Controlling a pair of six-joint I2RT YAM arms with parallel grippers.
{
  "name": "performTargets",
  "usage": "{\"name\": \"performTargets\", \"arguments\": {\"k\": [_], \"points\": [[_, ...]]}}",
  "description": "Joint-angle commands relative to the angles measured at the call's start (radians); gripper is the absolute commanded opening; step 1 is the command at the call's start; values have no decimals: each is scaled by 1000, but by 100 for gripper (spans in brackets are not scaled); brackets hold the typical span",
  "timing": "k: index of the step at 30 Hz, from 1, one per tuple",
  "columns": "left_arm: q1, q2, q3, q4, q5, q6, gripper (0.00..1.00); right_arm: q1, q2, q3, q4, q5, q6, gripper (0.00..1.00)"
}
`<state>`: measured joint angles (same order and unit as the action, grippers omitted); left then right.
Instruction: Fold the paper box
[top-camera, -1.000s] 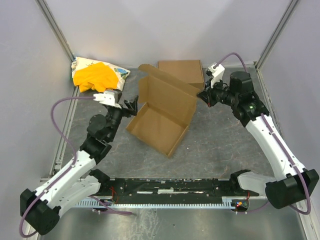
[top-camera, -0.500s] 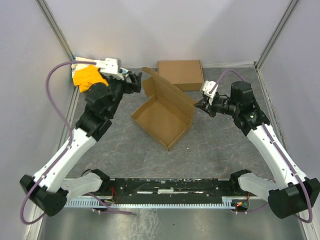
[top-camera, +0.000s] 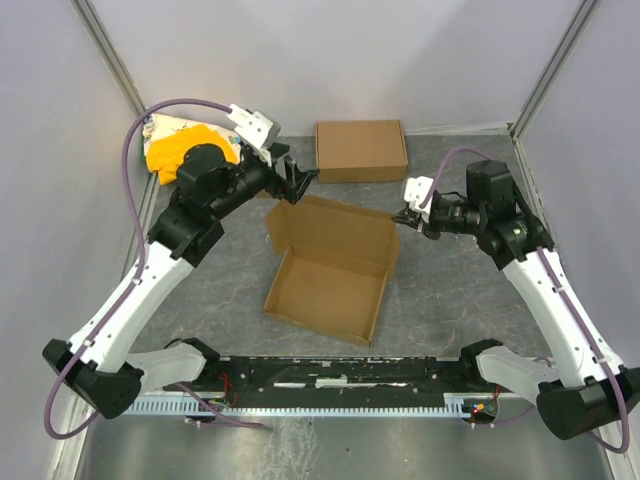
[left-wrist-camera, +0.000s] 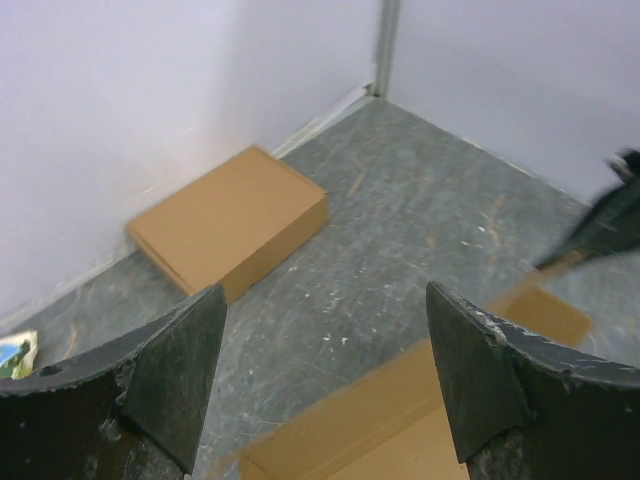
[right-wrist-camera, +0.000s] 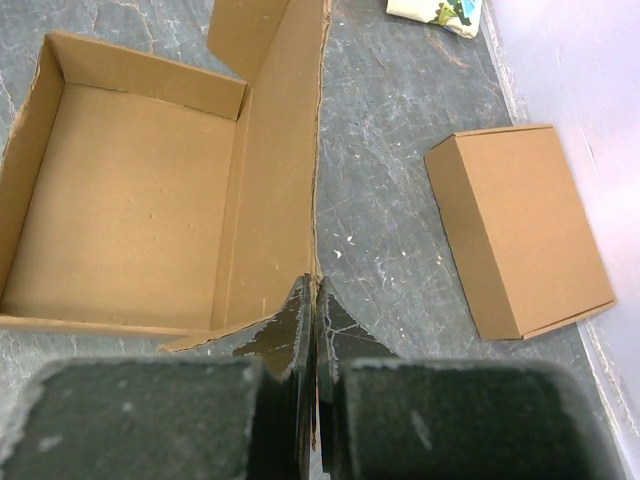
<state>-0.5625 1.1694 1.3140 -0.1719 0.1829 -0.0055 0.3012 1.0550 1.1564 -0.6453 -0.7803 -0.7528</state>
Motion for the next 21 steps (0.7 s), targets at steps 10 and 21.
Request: {"name": "performTargets", "arguments": {"k": [10,21], "points": [[1,-112,-121,-43,348,403,90,1,221,377,-343,-106,-276,2],[-5,36,-81,-59,355,460,90,0,249,391,-455,-118,-365,2]]}}
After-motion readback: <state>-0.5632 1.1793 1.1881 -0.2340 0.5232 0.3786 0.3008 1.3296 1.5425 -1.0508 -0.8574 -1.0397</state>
